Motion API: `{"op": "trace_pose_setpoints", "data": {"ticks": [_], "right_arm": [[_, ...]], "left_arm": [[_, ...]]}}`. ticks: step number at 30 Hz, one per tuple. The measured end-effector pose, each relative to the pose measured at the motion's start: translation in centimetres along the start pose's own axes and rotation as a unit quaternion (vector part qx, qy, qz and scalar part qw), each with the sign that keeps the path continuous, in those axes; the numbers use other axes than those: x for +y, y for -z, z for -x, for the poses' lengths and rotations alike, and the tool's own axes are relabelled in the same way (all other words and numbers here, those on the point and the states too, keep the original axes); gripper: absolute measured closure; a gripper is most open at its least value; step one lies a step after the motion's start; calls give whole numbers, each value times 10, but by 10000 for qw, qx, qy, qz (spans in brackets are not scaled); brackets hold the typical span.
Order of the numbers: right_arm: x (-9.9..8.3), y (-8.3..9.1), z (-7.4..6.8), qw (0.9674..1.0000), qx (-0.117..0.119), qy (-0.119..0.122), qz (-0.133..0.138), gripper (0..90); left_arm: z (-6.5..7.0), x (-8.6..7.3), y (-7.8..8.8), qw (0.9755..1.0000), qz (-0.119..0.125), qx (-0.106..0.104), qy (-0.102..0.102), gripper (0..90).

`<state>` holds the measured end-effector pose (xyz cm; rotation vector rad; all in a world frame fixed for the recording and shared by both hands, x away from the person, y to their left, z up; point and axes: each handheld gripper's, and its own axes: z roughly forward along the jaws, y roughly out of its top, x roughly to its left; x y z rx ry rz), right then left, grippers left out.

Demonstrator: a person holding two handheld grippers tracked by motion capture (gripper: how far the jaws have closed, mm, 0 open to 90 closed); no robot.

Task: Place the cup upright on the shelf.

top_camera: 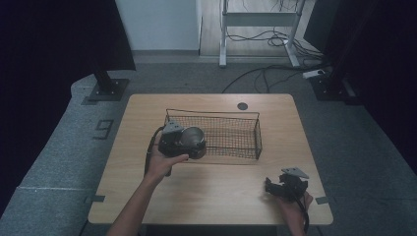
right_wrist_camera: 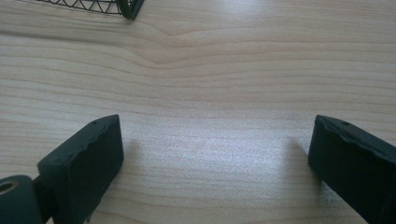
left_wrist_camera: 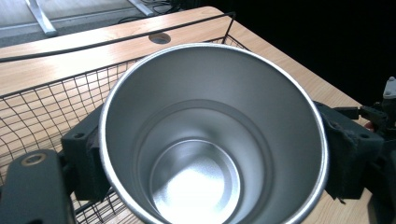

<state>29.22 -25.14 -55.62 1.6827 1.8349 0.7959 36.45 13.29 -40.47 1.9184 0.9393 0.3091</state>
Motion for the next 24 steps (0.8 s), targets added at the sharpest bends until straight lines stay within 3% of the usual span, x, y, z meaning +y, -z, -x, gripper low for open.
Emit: {"op": "trace_pose_setpoints", "data": {"ticks": [24], "right_arm": [[0,0,0,10000,-9,11,5,36]], "left_arm": [[-15,18,-9,9999,13,69,129,148]]}}
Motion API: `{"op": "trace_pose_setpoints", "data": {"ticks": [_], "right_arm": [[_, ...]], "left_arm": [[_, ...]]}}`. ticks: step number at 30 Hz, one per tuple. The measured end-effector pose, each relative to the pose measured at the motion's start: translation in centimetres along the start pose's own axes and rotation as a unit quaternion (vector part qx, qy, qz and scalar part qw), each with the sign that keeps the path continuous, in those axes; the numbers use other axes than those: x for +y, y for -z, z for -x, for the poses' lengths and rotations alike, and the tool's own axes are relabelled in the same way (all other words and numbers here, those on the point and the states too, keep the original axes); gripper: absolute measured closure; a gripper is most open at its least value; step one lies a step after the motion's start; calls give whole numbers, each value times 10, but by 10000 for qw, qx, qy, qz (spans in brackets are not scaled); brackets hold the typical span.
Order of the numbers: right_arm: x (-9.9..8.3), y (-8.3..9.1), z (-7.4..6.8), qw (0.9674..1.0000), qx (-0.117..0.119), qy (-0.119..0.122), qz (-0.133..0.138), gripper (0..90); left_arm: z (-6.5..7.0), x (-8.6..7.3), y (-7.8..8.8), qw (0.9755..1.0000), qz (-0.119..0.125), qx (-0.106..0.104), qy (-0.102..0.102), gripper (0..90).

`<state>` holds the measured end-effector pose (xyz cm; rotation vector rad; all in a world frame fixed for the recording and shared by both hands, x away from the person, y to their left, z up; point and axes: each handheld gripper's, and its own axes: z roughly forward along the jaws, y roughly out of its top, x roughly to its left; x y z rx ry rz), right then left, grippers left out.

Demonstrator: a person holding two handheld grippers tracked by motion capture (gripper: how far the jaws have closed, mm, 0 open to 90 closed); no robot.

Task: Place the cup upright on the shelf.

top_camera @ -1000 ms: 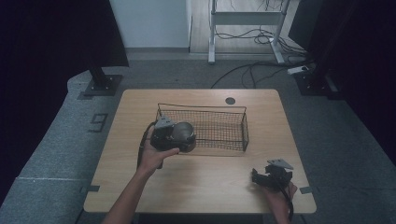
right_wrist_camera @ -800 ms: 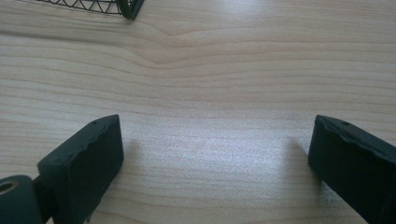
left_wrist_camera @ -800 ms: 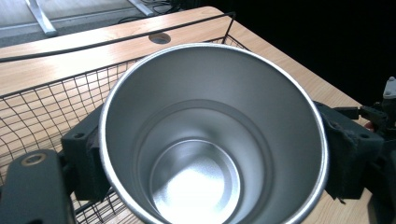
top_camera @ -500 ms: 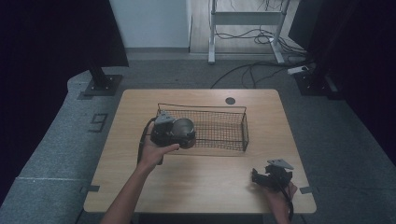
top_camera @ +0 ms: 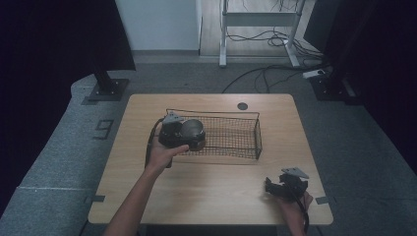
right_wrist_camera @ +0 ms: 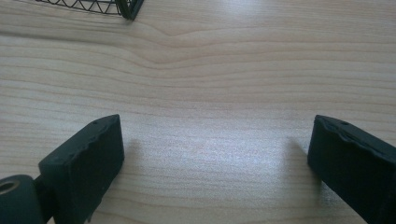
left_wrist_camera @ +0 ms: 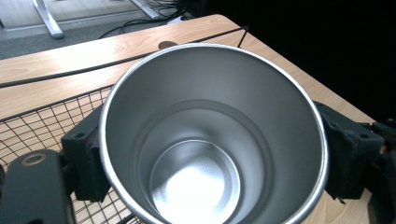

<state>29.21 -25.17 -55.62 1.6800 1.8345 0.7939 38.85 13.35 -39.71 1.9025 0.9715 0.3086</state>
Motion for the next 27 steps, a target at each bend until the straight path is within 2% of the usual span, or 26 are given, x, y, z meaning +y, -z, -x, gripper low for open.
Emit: {"op": "trace_pose_setpoints", "data": {"ticks": [18,22,24,27], "right_arm": [[0,0,0,10000,2,-12,7,38],[0,0,0,10000,2,-17,3,38],[0,0,0,10000,2,-17,2,38],[0,0,0,10000,3,-15,1,38]], "left_arm": [[-15,11,-11,9999,-37,98,129,148],[-17,14,-13,9998,-71,126,118,148],[-18,20,-16,9998,-89,191,71,148],[-20,23,-17,9998,-87,152,91,148]]}}
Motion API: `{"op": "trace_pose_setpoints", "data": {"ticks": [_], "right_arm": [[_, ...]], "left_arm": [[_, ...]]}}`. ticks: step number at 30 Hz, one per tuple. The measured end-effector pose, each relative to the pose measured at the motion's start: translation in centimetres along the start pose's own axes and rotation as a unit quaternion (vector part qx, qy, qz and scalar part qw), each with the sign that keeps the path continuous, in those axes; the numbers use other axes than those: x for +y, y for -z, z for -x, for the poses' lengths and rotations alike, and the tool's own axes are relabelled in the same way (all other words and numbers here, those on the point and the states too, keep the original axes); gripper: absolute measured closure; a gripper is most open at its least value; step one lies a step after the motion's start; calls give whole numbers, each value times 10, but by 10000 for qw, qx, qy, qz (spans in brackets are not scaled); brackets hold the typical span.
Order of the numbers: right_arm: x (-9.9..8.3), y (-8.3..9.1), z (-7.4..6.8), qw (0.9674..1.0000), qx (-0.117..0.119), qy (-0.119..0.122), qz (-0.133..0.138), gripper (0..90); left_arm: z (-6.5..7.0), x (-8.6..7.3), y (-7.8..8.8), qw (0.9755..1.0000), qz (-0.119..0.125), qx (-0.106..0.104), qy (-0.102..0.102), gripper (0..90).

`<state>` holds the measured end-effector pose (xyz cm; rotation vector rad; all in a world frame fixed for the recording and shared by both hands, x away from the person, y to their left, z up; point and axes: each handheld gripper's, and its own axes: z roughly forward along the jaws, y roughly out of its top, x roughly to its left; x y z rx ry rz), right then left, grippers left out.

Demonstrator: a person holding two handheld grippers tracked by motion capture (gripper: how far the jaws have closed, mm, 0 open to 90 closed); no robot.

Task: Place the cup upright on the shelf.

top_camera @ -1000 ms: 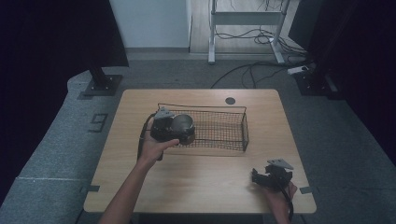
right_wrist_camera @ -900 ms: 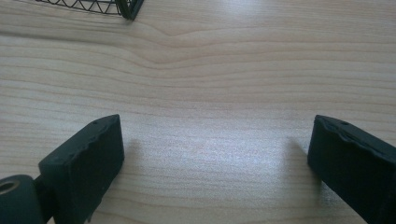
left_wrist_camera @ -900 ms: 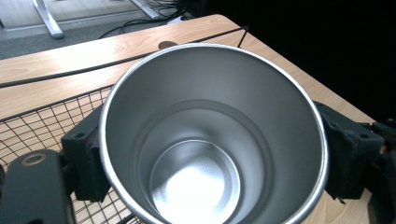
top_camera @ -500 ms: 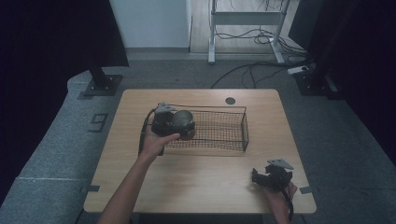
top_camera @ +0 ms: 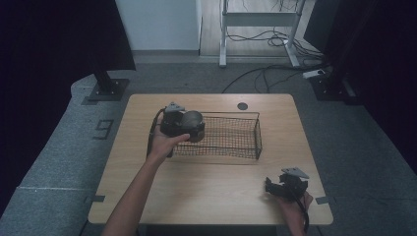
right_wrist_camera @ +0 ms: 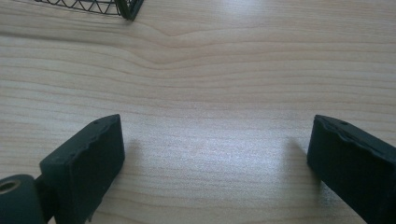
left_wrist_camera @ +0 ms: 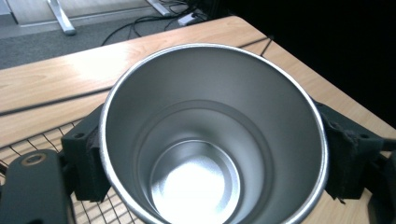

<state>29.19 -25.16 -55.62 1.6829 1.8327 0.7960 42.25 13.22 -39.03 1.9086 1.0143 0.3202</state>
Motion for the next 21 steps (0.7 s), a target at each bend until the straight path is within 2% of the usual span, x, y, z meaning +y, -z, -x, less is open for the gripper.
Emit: {"op": "trace_pose_setpoints", "data": {"ticks": [11,15,21], "right_arm": [[0,0,0,10000,0,0,-1,38],[0,0,0,10000,-1,9,5,38],[0,0,0,10000,1,2,0,38]], "left_arm": [[-4,7,-11,9999,-80,79,31,148],[-5,9,-15,10000,-51,20,68,148],[-11,9,-20,9998,-127,111,92,148]]}}
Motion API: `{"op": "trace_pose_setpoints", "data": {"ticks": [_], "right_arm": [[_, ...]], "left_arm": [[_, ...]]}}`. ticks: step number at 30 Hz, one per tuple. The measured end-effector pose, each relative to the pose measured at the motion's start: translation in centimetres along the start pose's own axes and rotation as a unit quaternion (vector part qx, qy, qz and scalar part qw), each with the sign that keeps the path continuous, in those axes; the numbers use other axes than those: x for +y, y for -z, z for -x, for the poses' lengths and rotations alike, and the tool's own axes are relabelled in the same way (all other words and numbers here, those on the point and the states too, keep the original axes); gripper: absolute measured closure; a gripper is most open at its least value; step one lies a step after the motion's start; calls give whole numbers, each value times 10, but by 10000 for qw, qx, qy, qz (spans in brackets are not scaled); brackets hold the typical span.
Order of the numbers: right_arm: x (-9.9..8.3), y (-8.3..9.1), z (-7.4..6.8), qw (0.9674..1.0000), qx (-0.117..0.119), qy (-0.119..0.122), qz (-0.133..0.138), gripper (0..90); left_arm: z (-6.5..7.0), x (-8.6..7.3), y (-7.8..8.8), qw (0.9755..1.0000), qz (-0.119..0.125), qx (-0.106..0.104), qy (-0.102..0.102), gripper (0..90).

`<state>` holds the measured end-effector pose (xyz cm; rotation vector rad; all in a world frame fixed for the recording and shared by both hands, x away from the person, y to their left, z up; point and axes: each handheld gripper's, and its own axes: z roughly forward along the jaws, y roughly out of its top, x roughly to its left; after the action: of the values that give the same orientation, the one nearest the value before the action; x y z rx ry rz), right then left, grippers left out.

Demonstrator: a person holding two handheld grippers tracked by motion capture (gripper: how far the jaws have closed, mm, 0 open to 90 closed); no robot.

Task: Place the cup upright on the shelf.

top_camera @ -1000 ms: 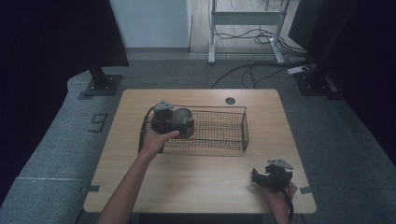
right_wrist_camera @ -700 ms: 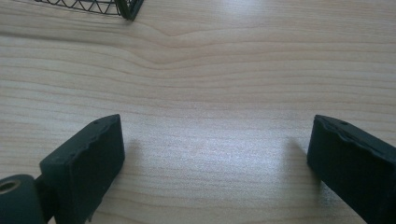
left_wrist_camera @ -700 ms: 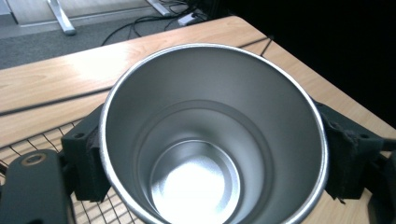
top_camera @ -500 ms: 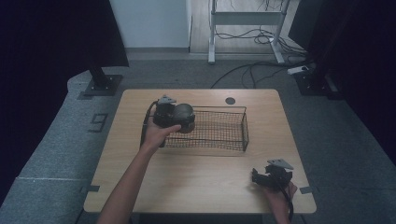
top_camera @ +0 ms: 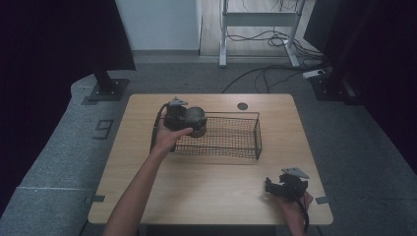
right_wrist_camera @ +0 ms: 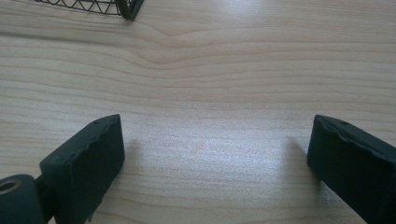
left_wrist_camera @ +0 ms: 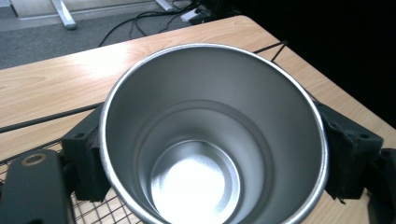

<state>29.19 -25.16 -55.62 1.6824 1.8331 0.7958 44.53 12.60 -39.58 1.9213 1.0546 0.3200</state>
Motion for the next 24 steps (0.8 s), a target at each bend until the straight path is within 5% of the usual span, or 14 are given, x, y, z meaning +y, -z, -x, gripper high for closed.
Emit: {"op": "trace_pose_setpoints", "data": {"ticks": [24], "right_arm": [[0,0,0,10000,-2,-2,-1,39]], "left_arm": [[-14,-10,-37,9994,-286,166,88,148]]}}
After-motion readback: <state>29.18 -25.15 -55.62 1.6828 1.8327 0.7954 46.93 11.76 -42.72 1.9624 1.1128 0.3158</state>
